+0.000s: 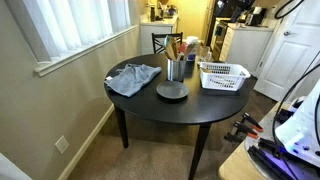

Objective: Take the wooden spoon out of the basket and put it into the metal bucket

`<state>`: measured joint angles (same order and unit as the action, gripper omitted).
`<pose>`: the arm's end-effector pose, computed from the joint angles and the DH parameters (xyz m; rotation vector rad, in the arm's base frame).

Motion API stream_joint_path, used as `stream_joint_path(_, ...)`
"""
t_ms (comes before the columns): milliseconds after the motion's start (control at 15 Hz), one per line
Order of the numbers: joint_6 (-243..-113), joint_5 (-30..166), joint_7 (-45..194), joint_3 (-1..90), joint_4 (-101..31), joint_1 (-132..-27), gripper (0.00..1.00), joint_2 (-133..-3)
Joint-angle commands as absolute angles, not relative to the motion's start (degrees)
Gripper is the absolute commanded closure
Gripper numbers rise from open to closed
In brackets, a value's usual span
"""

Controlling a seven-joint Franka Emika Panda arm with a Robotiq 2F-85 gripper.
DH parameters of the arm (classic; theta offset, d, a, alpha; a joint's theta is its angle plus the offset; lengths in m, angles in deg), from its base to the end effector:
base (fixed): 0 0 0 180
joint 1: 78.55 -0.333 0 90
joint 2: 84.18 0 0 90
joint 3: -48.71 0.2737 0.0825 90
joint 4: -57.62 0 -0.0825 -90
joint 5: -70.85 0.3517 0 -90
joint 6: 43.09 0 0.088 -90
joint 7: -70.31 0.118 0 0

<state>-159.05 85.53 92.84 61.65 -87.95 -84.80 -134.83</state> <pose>0.3018 0.1331 0.5358 -2.9090 0.2611 -0.4637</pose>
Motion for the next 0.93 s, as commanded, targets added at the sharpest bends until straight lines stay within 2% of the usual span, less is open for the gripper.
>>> stream_joint_path(0, -158.9, 85.8, 92.6, 61.9, -87.8, -84.4, 0.00, -134.9)
stream_joint_path(533, -158.5, 84.8, 91.2, 61.6, -88.5, -84.4, 0.00, -135.3)
stream_joint_path(867, -154.8, 76.4, 80.6, 55.4, -92.5, -82.6, 0.00, -138.7)
